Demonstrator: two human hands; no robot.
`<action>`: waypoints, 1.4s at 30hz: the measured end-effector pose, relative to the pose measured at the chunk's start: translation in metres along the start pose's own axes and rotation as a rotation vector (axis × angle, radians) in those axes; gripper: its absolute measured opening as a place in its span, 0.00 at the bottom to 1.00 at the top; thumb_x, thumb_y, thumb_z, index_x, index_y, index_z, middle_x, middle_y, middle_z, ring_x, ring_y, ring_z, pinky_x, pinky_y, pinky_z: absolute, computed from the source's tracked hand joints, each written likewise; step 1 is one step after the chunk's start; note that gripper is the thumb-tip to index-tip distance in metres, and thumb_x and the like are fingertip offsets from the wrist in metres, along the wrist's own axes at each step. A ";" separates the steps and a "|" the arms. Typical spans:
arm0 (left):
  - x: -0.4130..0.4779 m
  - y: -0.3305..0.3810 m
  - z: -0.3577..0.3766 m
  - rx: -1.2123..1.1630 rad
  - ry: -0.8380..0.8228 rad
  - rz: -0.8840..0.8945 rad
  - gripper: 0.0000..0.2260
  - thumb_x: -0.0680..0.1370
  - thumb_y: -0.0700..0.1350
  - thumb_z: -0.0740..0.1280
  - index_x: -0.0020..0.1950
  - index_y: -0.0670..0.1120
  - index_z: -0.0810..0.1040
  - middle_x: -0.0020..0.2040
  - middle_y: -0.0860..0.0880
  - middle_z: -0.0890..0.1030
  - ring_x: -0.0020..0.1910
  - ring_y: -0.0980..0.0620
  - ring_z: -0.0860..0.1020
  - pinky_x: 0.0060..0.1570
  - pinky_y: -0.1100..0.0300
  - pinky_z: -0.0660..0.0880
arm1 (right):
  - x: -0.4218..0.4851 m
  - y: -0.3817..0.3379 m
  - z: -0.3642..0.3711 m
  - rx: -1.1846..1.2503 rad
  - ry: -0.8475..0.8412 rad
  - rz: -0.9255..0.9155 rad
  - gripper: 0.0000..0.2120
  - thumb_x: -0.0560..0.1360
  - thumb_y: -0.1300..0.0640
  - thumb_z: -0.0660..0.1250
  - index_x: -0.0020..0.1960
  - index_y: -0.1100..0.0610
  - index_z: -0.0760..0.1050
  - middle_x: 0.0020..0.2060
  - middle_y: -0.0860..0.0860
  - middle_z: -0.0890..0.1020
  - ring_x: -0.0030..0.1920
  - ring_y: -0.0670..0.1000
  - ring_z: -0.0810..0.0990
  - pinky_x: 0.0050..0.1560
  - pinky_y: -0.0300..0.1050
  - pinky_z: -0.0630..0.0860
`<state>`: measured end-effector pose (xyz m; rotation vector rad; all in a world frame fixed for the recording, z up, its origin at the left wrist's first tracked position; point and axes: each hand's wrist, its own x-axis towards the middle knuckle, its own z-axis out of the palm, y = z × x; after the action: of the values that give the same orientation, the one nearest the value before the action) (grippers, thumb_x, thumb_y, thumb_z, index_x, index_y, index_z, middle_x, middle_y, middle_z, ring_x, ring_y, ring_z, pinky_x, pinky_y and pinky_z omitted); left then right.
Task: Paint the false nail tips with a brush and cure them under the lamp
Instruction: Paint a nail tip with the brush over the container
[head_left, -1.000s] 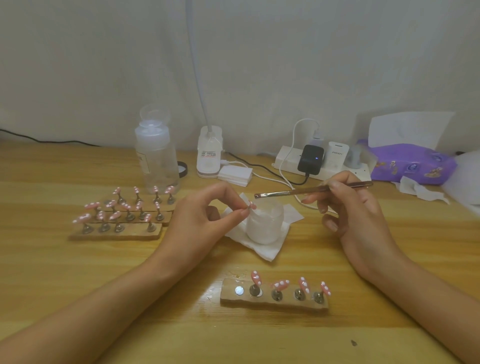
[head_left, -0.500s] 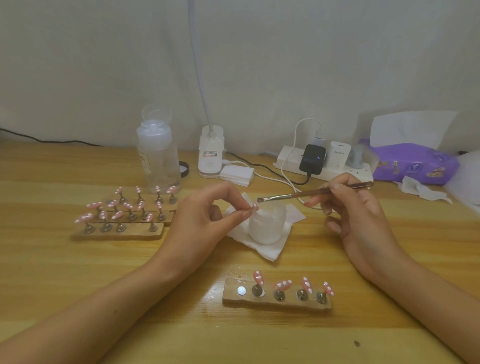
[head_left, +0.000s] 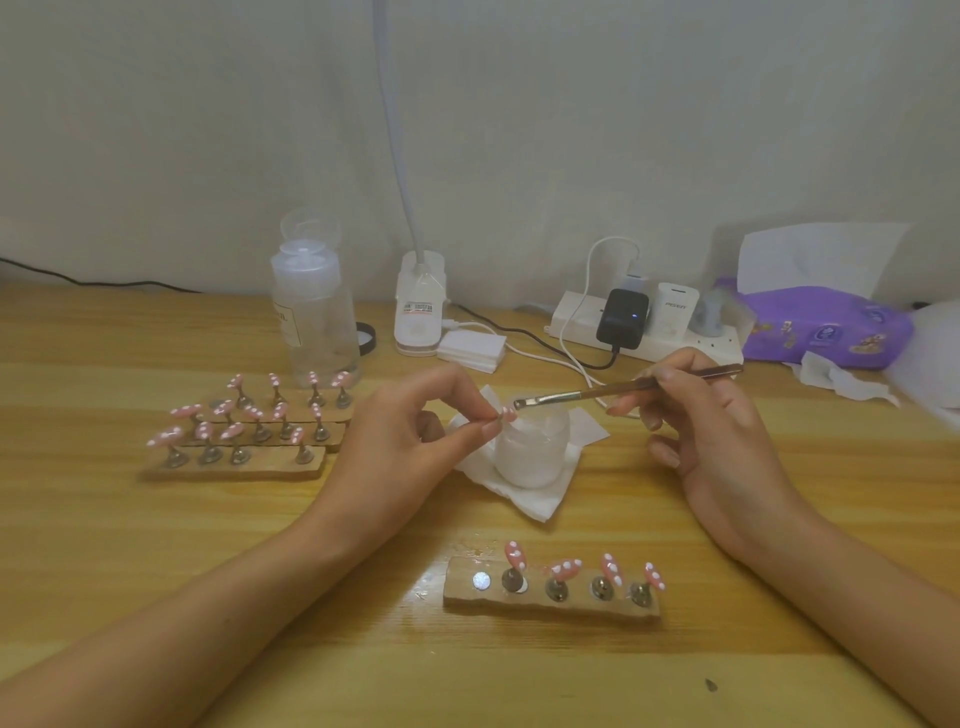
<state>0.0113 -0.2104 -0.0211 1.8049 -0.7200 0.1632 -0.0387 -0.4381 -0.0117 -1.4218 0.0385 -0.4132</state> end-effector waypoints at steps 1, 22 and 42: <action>0.000 0.000 0.000 -0.006 -0.001 -0.008 0.05 0.73 0.49 0.73 0.41 0.49 0.81 0.34 0.62 0.80 0.25 0.59 0.65 0.26 0.68 0.64 | 0.000 -0.001 0.001 0.003 -0.014 -0.018 0.11 0.81 0.60 0.59 0.40 0.52 0.71 0.35 0.55 0.84 0.35 0.44 0.75 0.25 0.34 0.65; 0.000 -0.001 -0.001 0.014 0.003 -0.084 0.05 0.75 0.45 0.74 0.40 0.53 0.80 0.45 0.57 0.83 0.27 0.54 0.72 0.29 0.62 0.73 | -0.001 0.002 0.000 -0.062 -0.003 -0.028 0.11 0.81 0.61 0.58 0.41 0.54 0.70 0.34 0.55 0.84 0.34 0.44 0.73 0.25 0.34 0.65; 0.000 0.000 0.001 -0.011 -0.004 -0.139 0.05 0.75 0.45 0.73 0.40 0.51 0.80 0.41 0.57 0.83 0.28 0.58 0.71 0.30 0.67 0.69 | 0.000 0.000 0.000 -0.011 -0.015 -0.057 0.14 0.82 0.61 0.58 0.39 0.51 0.71 0.35 0.54 0.84 0.36 0.44 0.75 0.25 0.34 0.66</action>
<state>0.0110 -0.2110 -0.0212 1.8384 -0.5947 0.0631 -0.0383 -0.4378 -0.0118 -1.4393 -0.0121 -0.4494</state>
